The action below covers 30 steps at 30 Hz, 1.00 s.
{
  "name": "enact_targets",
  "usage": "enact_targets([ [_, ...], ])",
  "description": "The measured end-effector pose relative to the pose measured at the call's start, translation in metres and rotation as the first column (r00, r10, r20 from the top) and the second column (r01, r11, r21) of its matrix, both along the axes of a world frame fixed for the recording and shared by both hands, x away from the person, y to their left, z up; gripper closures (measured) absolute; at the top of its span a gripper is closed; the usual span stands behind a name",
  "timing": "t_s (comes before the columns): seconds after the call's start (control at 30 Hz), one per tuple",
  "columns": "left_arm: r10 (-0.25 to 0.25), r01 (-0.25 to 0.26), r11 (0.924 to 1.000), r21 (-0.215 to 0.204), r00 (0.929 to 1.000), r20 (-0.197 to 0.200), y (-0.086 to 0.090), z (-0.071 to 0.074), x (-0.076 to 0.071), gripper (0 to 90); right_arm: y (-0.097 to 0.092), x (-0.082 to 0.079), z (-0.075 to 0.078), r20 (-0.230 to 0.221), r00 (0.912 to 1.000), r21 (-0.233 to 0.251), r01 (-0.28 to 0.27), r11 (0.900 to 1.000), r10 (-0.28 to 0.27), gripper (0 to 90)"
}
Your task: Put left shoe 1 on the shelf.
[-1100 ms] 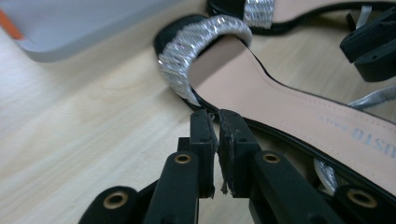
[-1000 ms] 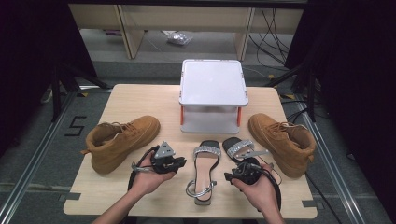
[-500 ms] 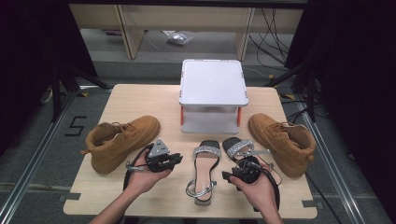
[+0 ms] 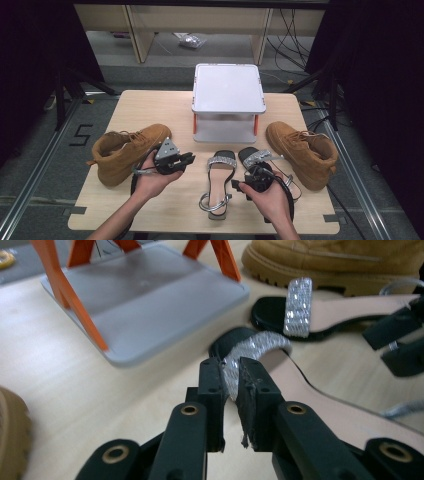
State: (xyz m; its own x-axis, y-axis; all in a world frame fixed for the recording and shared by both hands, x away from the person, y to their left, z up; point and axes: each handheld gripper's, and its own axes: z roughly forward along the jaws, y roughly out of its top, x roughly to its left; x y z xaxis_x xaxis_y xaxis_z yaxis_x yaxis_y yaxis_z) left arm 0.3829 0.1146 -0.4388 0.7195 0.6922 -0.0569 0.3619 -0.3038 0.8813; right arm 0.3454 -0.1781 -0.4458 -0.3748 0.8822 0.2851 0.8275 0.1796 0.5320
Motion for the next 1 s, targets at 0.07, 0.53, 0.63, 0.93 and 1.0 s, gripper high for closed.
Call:
enact_targets([
  [0.07,0.005,-0.005,0.9999,-0.009,0.9997,0.023,-0.001,0.007,0.006,78.5,0.006,0.002,0.0,0.004,1.0,0.014,-0.001,0.9999,0.001,39.5],
  [0.53,0.037,-0.031,0.9981,-0.054,0.9917,0.123,-0.013,0.067,0.061,81.0,0.039,0.007,-0.006,-0.037,0.9993,-0.032,-0.009,0.9994,0.008,33.7],
  [0.63,0.059,-0.051,0.9969,-0.06,0.9884,0.14,-0.021,0.073,0.077,80.8,0.049,0.008,-0.005,-0.051,0.9987,-0.036,0.002,0.9993,-0.004,33.6],
  [0.93,0.128,-0.121,0.9908,-0.061,0.9833,0.13,-0.029,0.07,0.106,67.7,0.066,0.011,-0.013,-0.118,0.9927,-0.06,0.018,0.998,-0.025,32.4],
  [1.0,0.132,-0.125,0.9903,-0.062,0.983,0.128,-0.03,0.069,0.107,65.3,0.069,0.011,-0.015,-0.121,0.9924,-0.059,0.013,0.9982,-0.02,32.2],
])
